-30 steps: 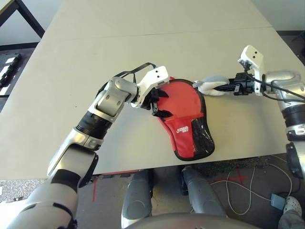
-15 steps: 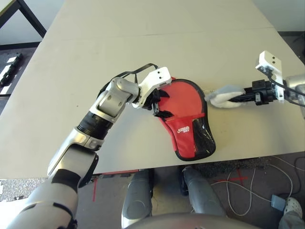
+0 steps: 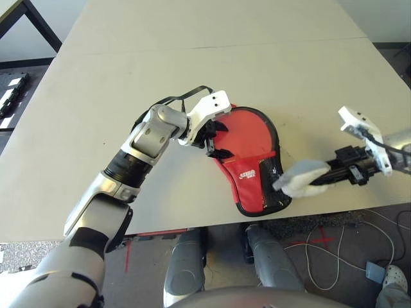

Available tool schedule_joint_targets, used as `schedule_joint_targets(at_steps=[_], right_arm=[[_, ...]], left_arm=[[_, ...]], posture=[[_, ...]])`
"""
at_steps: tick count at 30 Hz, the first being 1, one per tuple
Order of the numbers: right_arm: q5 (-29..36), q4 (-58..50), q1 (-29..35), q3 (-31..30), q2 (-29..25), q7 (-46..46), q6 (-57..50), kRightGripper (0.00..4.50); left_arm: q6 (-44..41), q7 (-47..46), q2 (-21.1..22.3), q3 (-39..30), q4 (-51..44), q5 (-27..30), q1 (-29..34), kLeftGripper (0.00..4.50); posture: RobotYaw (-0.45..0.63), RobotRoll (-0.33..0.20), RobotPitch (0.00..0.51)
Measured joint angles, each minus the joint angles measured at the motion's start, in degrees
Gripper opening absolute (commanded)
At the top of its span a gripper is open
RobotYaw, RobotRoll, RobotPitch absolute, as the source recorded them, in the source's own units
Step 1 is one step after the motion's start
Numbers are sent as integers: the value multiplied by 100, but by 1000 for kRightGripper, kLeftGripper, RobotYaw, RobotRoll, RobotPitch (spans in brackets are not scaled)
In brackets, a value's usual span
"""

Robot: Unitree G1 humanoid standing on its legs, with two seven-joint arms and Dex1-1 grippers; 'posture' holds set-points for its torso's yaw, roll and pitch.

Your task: Store the ping-pong paddle in its case and zip it.

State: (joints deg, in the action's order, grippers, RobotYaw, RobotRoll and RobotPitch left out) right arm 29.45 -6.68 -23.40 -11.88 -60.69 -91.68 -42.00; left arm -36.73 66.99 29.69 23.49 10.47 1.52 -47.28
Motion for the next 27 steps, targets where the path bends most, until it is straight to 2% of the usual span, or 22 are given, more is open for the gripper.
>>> schedule_joint_targets(at_steps=[5, 16, 22, 27], right_arm=[[236, -447, 393, -115, -343, 1, -73, 462], [398, -747, 804, -312, -597, -5, 5, 462], [216, -552, 606, -304, -373, 105, 70, 2428], [158, -68, 330, -294, -472, -15, 391, 3991]], left_arm=[[28, -1, -7, 1, 8, 0, 1, 4500], [78, -2, -17, 0, 87, -1, 0, 4500], [110, -4, -22, 0, 99, -1, 0, 4500], [313, 75, 6, 12, 114, 1, 2, 4500]], posture=[[-49, 0, 252], [-49, 0, 254], [-49, 0, 255], [-51, 0, 252]])
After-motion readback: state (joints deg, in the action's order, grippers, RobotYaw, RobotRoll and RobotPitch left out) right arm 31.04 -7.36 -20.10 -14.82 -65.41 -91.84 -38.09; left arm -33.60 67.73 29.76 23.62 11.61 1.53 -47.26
